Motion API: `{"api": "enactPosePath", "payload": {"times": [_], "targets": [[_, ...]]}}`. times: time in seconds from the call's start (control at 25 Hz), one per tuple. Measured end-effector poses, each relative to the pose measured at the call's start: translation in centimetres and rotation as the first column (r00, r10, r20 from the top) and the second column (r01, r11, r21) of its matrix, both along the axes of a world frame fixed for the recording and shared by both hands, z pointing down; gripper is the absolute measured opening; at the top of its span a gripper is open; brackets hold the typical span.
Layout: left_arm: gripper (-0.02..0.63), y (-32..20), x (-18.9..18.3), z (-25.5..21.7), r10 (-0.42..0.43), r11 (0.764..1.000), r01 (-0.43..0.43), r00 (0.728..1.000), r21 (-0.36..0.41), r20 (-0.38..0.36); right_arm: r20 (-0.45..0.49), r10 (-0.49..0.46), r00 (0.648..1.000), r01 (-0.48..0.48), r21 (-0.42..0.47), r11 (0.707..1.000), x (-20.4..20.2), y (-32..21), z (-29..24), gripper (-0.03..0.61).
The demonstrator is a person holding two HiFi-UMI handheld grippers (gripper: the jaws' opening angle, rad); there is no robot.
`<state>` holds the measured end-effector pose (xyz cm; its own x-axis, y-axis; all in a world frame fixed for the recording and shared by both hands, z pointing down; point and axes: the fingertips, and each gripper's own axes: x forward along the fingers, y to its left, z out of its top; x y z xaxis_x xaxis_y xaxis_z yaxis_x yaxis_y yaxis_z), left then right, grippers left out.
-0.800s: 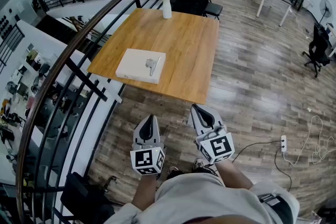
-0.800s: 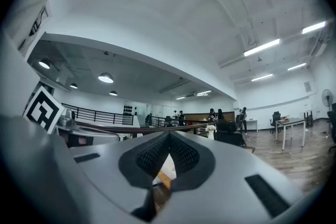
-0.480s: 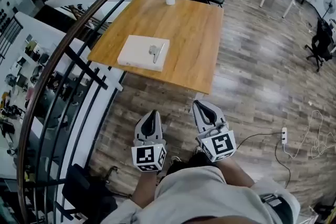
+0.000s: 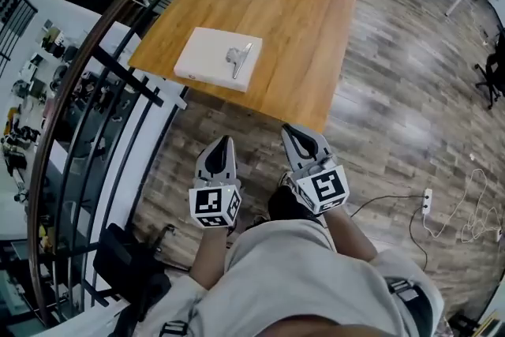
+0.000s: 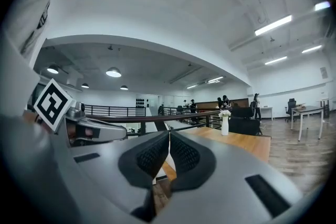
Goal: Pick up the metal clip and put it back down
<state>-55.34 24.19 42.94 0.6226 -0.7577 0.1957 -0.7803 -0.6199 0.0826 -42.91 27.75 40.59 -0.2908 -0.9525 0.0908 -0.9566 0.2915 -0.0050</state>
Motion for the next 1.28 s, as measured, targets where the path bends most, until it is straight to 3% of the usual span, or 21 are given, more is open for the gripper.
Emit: {"api": "enactPosePath", "payload": {"times": [0.32, 0.56, 0.84, 1.0, 1.16, 1.28], "targets": [[0.025, -9.1, 5.6, 0.6, -0.014, 0.999, 0.015, 0.999, -0.038, 0.05, 0.057, -0.085, 0.995, 0.089, -0.06, 0.994, 4.8, -8.9, 1.8, 0.026], [0.025, -14.0, 7.4, 2.0, -0.014, 0.997, 0.02, 0.997, -0.077, 0.082, 0.129, -0.063, 0.99, 0.077, -0.101, 0.992, 7.9, -14.0, 4.2, 0.026], [0.025, -20.1, 9.2, 4.9, 0.064, 0.983, -0.053, 0.996, -0.175, 0.056, 0.152, -0.03, 0.988, 0.06, -0.198, 0.978, 8.2, -19.1, 7.6, 0.026], [0.025, -24.3, 9.8, 6.7, 0.126, 0.975, -0.103, 0.986, -0.197, 0.111, 0.132, -0.002, 0.991, 0.035, -0.249, 0.968, 8.0, -22.7, 9.6, 0.026], [0.025, -27.8, 10.4, 9.3, 0.23, 0.943, -0.183, 0.962, -0.278, 0.149, 0.136, 0.066, 0.988, -0.024, -0.288, 0.957, 8.0, -26.0, 11.0, 0.027], [0.025, -29.7, 10.9, 11.0, 0.313, 0.901, -0.257, 0.943, -0.348, 0.112, 0.135, 0.113, 0.984, -0.065, -0.318, 0.946, 7.6, -28.1, 12.0, 0.027]]}}
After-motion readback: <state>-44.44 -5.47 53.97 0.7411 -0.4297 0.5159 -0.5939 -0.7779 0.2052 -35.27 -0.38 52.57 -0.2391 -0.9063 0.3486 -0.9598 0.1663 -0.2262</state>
